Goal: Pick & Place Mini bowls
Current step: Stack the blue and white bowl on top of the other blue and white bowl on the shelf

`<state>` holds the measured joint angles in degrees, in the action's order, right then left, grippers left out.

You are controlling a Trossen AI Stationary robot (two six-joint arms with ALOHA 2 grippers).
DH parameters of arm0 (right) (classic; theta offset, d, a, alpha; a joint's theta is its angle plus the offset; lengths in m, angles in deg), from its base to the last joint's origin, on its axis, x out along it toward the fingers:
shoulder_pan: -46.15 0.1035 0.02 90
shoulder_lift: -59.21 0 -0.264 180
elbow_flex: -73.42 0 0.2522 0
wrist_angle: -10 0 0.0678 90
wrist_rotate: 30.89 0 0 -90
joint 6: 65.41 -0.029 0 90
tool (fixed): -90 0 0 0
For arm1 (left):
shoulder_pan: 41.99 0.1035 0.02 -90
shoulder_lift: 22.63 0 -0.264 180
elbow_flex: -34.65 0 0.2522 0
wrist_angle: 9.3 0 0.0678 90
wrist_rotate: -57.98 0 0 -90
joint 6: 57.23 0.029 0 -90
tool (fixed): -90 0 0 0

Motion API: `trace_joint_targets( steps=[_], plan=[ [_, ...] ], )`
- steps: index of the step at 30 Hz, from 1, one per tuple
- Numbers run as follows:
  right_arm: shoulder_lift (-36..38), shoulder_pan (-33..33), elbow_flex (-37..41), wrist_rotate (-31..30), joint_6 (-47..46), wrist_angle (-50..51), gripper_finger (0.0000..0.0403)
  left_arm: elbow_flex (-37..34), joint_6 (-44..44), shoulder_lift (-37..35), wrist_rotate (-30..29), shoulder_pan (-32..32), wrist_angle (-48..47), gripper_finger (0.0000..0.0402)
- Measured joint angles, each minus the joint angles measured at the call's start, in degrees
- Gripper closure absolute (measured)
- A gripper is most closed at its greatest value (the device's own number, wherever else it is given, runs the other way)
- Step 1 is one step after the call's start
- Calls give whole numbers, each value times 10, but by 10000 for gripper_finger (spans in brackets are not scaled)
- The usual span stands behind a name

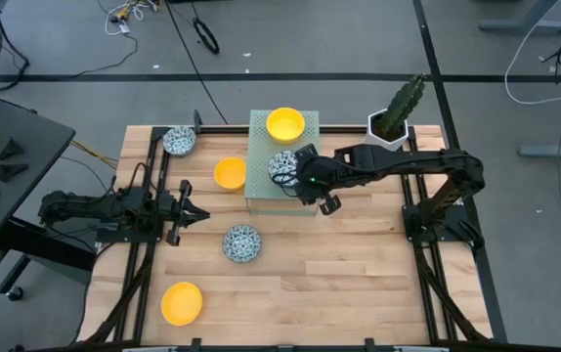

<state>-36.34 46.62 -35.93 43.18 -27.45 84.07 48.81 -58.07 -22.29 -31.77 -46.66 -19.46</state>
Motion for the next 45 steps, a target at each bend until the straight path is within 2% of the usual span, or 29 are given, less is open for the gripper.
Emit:
trace_joint_targets(
  steps=[24, 34, 39, 45],
  plan=[
    [44, 12, 0, 1, -34, 21, 318, 0, 0, 0, 0, 0, 0, 367],
    [55, 11, 0, 1, -125, -1, 319, 0, 0, 0, 0, 0, 0, 367],
    [55, 11, 0, 1, -192, -43, 338, 0, 0, 0, 0, 0, 0, 367],
    [55, 11, 0, 1, -212, -70, 380, 0, 0, 0, 0, 0, 0, 367]
  ],
)
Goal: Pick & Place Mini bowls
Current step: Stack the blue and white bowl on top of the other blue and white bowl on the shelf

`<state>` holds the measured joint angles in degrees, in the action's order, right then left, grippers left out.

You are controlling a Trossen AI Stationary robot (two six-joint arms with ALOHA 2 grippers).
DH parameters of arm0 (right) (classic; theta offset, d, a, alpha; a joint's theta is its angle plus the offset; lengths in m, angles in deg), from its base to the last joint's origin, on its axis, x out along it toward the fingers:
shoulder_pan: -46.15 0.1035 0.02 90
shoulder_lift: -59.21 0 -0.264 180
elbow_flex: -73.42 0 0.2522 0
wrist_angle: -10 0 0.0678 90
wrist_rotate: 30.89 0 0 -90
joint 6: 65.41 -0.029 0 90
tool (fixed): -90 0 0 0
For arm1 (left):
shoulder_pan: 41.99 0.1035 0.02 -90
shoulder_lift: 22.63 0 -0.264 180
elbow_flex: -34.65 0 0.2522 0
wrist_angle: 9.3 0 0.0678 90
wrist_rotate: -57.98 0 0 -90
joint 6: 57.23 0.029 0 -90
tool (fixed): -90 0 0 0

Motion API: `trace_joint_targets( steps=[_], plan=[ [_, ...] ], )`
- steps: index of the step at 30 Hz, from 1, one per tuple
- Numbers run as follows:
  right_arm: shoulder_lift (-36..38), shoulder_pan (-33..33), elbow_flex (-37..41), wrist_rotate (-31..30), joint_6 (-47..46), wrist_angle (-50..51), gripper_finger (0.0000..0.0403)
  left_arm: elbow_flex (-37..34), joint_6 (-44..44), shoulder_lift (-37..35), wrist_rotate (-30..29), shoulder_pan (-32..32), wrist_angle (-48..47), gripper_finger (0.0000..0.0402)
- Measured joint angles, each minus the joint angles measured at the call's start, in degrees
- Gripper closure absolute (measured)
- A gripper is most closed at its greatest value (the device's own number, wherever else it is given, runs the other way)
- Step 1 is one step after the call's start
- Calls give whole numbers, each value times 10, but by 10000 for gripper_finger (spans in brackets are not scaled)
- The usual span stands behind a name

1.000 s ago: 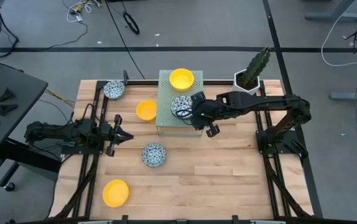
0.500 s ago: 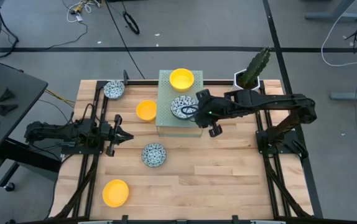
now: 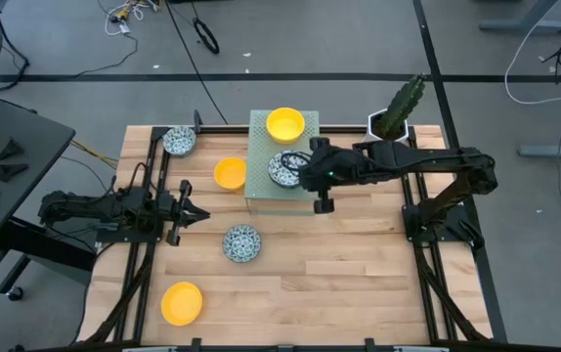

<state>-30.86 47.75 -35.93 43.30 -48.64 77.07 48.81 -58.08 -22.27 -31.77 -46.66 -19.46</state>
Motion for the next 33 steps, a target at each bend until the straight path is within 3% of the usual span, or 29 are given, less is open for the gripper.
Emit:
trace_joint_targets(
  steps=[3, 14, 33],
  plan=[
    [0, 0, 0, 0, -13, -20, 398, 0, 0, 0, 0, 0, 0, 367],
    [-2, 0, 2, 0, -64, -60, 401, 0, 0, 0, 0, 0, 0, 367],
    [-5, -8, 129, -16, -71, -148, 403, 0, 0, 0, 0, 0, 0, 367]
  ],
)
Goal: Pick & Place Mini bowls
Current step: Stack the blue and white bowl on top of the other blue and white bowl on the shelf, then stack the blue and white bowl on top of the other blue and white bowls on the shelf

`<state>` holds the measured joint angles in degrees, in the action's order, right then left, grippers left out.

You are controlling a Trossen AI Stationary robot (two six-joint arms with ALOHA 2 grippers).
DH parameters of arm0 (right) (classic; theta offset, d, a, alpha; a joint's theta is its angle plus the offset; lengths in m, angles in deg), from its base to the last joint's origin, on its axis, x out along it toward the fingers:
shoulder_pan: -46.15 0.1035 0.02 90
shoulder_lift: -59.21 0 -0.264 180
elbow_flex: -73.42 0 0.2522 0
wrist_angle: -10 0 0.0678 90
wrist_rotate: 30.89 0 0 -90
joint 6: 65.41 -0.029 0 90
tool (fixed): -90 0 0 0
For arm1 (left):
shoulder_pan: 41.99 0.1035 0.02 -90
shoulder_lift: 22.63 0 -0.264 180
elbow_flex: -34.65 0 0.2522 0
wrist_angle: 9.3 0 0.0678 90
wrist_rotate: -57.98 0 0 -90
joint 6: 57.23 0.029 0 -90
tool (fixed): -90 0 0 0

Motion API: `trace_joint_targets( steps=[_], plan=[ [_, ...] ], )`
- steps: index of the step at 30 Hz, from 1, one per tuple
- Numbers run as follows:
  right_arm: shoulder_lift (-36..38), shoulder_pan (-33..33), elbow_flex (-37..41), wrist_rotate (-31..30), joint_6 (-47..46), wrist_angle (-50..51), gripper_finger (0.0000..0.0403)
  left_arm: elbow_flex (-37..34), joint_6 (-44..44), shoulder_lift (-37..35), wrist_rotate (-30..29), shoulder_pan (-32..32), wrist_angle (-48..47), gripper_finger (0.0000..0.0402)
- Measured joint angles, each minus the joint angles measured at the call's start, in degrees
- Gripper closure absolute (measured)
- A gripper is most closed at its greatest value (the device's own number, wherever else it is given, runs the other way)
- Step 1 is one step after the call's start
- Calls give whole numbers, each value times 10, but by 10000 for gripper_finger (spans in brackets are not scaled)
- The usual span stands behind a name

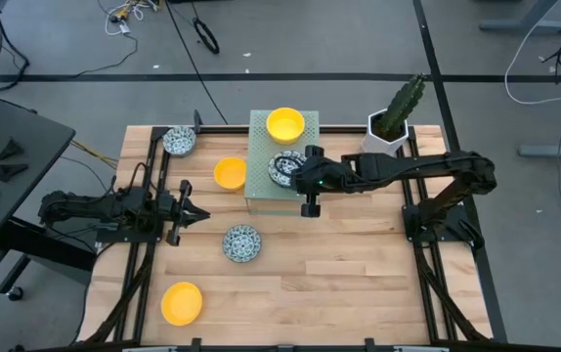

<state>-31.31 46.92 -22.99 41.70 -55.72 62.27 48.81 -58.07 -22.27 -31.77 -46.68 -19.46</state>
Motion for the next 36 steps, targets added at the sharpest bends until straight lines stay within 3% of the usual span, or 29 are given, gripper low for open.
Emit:
trace_joint_targets(
  steps=[12, 26, 36],
  plan=[
    [5, 2, 6, 4, 4, -13, 403, 0, 0, 0, 0, 0, 0, 367],
    [83, 53, 5, 5, 33, -42, 403, 0, 0, 0, 0, 0, 0, 367],
    [99, 89, 5, 66, 38, -28, 403, 0, 0, 0, 0, 0, 0, 367]
  ],
)
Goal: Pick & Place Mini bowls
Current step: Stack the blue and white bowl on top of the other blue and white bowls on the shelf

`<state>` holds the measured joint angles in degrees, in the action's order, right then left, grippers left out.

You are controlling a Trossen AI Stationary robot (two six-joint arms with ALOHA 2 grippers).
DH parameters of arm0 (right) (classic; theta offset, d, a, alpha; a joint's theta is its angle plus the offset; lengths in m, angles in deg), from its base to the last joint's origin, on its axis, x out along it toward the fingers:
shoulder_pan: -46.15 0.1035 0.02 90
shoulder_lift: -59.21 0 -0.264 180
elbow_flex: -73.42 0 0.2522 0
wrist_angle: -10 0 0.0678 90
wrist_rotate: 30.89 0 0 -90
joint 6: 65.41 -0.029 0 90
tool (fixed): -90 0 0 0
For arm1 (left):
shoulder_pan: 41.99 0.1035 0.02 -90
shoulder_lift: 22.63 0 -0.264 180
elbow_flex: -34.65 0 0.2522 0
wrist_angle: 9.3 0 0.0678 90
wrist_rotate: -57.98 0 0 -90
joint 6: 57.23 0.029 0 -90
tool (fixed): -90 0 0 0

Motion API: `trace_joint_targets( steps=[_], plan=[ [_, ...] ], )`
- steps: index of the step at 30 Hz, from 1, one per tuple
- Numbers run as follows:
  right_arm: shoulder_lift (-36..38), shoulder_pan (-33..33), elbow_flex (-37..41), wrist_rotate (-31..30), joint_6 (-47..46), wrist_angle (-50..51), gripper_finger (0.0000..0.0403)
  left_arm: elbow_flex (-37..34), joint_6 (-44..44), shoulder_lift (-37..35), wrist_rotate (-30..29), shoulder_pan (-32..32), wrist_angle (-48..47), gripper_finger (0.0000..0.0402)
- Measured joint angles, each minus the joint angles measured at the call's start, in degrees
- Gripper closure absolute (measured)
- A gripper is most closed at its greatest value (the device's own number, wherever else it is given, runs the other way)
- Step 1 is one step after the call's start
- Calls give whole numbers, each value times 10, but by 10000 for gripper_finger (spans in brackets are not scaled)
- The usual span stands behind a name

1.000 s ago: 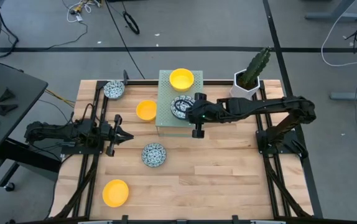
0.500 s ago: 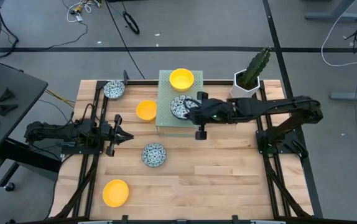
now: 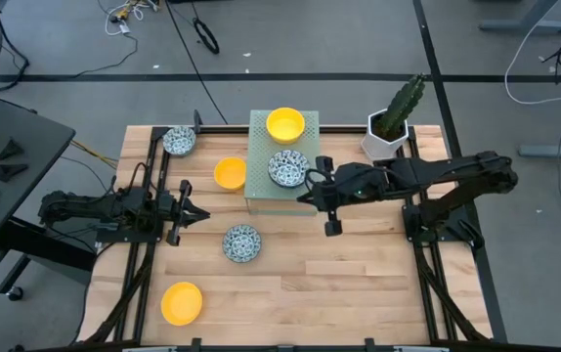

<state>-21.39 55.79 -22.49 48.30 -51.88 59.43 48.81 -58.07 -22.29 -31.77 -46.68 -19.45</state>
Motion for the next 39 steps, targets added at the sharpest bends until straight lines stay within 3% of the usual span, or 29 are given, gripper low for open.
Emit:
trace_joint_targets(
  steps=[8, 18, 32, 39],
  plan=[
    [-1, 41, 0, 41, 6, -26, 403, 0, 0, 0, 0, 0, 0, 367],
    [-2, 71, 0, 43, -18, -29, 403, 0, 0, 0, 0, 0, 0, 367],
    [7, -26, 0, -8, -116, 85, 403, 0, 0, 0, 0, 0, 0, 367],
    [65, -84, 64, -10, -120, 56, 403, 0, 0, 0, 0, 0, 0, 367]
  ],
)
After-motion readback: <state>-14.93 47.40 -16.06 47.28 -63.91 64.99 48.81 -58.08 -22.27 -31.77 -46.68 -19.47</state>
